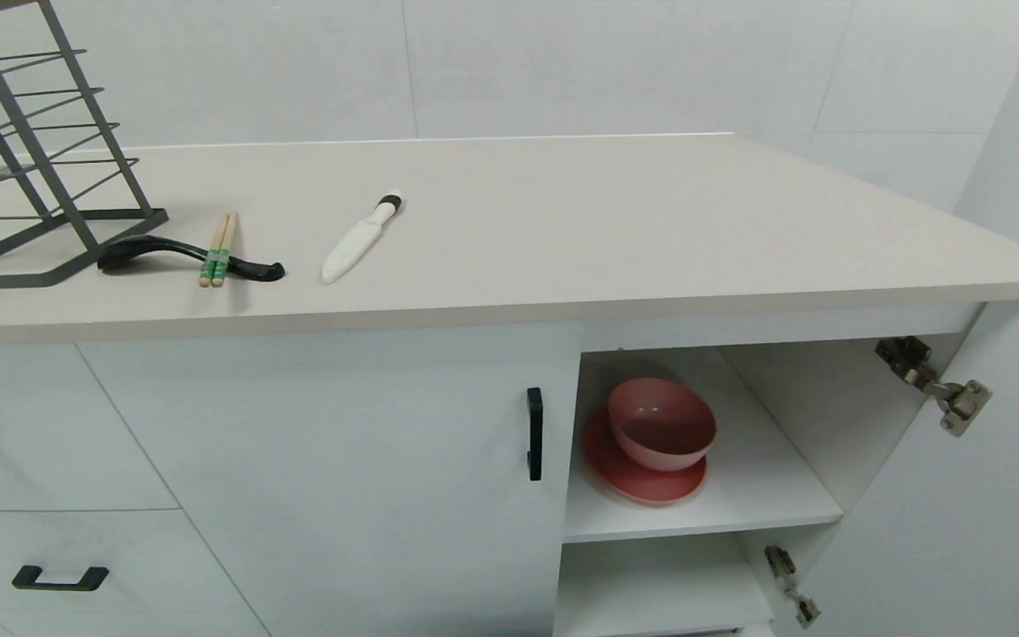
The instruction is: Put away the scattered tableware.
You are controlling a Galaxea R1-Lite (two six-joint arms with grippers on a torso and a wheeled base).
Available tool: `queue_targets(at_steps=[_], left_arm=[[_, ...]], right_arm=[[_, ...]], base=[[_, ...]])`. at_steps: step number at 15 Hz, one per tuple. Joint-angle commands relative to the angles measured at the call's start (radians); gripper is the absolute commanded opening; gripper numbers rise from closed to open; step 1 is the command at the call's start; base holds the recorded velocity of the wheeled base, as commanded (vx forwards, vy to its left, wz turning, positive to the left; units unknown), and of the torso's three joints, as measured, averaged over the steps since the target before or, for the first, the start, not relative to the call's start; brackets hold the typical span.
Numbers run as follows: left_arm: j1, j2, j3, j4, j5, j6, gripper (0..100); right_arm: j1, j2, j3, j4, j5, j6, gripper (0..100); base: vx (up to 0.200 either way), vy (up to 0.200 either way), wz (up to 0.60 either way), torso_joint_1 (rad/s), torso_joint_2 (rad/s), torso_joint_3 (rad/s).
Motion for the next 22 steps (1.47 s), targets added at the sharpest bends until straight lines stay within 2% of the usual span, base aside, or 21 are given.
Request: queue_targets(at_steps=[1,3,6,7,8,9,11,13,17,18,19,21,22], left_arm=[[-0.001,-0.023,0.0,0.0,0.0,-0.002,100],[-0.01,-0.044,0.0,-0.001,0.001,-0.025,100],[-0.01,-0.044,0.0,0.0,-0.003,-0.035,100],[-0.01,-0.044,0.0,0.0,-0.016,-0.081,100],[-0.01,-0.044,0.0,0.0,-0.017,-0.106,100],[-0.01,-0.044,0.0,0.0,-0.019,-0.111,100],[-0.01,-0.044,0.0,0.0,-0.034,-0.112,100],[-0.01,-0.044,0.0,0.0,-0.034,-0.117,100],[-0.01,-0.044,0.0,0.0,-0.016,-0.127,100],[-0.01,-0.044,0.0,0.007,0.026,-0.106,100],[-0.01,-0.044,0.0,0.005,0.043,-0.068,100],[-0.01,-0.044,0.0,0.005,0.015,-0.055,100],[-0.01,-0.044,0.0,0.007,-0.034,-0.061,100]], right_arm=[[-0.05,-0.131,-0.03,0.053,0.006,-0.006,100],[-0.101,-0.197,-0.032,0.056,0.008,-0.009,100],[-0.148,-0.217,-0.023,0.056,0.014,-0.021,100],[-0.179,-0.273,0.013,0.062,0.033,-0.023,100],[-0.182,-0.313,0.031,0.064,0.046,-0.023,100],[-0.181,-0.349,0.045,0.071,0.057,-0.023,100],[-0.173,-0.401,0.074,0.108,0.056,-0.023,100],[-0.167,-0.415,0.069,0.243,0.048,-0.032,100],[-0.167,-0.415,0.073,0.237,0.023,-0.08,100],[-0.167,-0.413,0.074,0.259,-0.024,-0.104,100],[-0.167,-0.415,0.073,0.277,-0.066,-0.099,100],[-0.167,-0.415,0.074,0.277,-0.075,-0.072,100],[-0.167,-0.415,0.074,0.277,-0.076,-0.07,100]], base=[[0.0,0.0,0.0,0.0,0.0,0.0],[0.0,0.0,0.0,0.0,0.0,0.0],[0.0,0.0,0.0,0.0,0.0,0.0],[0.0,0.0,0.0,0.0,0.0,0.0],[0.0,0.0,0.0,0.0,0.0,0.0],[0.0,0.0,0.0,0.0,0.0,0.0],[0.0,0.0,0.0,0.0,0.0,0.0],[-0.1,0.0,0.0,0.001,0.0,0.006],[-0.2,0.0,0.0,0.006,0.0,0.004],[-0.2,0.0,0.0,0.002,0.0,0.002],[0.0,0.0,0.0,0.0,0.0,0.0],[0.0,0.0,0.0,0.0,0.0,0.0],[0.0,0.0,0.0,0.0,0.0,0.0]])
